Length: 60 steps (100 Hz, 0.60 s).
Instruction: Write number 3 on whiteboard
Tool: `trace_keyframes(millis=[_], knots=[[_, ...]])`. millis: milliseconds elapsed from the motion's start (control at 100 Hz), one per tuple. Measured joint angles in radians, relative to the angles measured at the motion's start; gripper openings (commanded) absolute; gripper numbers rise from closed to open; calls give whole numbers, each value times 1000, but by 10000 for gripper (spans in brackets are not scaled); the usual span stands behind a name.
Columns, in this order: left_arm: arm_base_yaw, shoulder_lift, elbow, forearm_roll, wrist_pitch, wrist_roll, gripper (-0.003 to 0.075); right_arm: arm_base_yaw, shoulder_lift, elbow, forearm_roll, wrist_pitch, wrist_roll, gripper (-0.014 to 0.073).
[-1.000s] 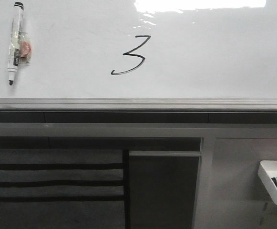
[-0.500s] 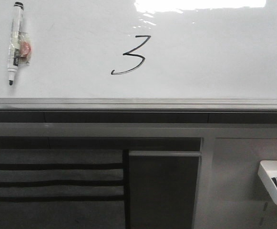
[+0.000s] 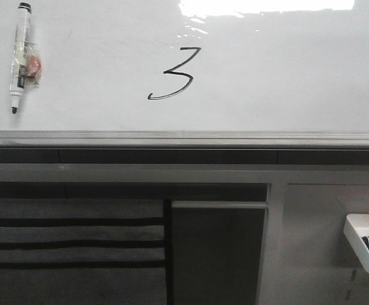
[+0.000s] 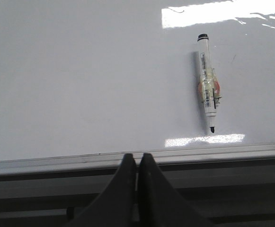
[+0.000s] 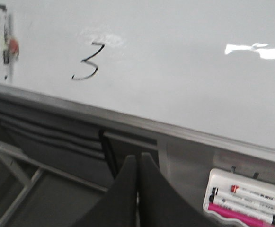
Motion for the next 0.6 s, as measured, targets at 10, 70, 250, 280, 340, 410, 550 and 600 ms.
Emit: trace_keyframes(millis=[10,70,250,280,340,410,550,600], knots=[[0,0,0,0,0,0,-18,-12,-10,10,3,-9,0,-74],[0,0,0,0,0,0,-18,-62,-97,111,8,-103,0,-74],[0,0,0,0,0,0,-18,-208,-321,434,12,-392,0,-74],[0,0,0,0,0,0,-18,-222,-345,491,14,-426,0,-74],[4,0,0,0,0,0,-18,-240,-375,573,15,-494,0,-74],[4,0,0,0,0,0,-18,-247,-381,647,15,-572,0,-74],[4,0,0,0,0,0,-18,-248,-382,665,16,-627,0,-74],[4,0,0,0,0,0,-18,-248,-382,665,16,-638,0,-74]])
